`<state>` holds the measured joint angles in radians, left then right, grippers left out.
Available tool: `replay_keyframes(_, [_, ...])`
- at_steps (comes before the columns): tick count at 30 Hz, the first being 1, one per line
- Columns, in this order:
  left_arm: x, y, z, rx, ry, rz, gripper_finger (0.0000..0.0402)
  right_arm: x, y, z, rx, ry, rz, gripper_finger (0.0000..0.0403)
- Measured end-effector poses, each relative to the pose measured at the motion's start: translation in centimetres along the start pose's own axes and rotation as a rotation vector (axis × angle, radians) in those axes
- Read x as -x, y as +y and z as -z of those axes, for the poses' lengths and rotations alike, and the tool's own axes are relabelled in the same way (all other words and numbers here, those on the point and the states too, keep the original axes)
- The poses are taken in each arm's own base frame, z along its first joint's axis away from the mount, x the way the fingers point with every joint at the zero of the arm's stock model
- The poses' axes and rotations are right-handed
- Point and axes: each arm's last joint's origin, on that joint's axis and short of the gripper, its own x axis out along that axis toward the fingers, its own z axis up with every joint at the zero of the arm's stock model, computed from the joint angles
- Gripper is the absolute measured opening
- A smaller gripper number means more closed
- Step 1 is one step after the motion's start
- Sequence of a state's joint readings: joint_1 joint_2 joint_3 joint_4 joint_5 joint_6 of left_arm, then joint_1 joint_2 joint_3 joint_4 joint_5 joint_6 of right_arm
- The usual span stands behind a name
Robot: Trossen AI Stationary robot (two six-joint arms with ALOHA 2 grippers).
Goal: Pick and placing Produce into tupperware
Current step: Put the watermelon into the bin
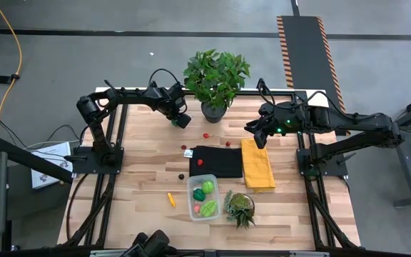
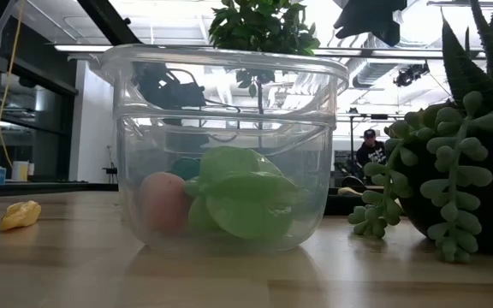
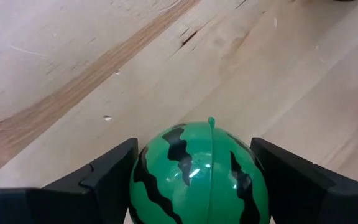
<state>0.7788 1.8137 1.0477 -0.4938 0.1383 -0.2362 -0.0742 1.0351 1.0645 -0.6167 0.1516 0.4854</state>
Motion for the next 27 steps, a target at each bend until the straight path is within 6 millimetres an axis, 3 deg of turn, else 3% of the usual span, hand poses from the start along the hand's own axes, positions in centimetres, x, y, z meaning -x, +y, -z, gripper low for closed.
replay_keyframes(9, [0.0,0.05,0.01,0.0,-0.002,-0.016,0.0307,0.0,0.0,0.0,0.0,0.0,0.0,0.0083])
replay_keyframes(16, [0.0,0.06,0.02,0.001,-0.001,-0.019,0.0275,0.0,0.0,0.0,-0.003,0.0,-0.001,0.0083])
replay_keyframes(27, [0.0,0.08,0.06,0.001,0.003,-0.024,0.03,0.0,0.01,0.01,-0.004,0.002,-0.004,0.0083])
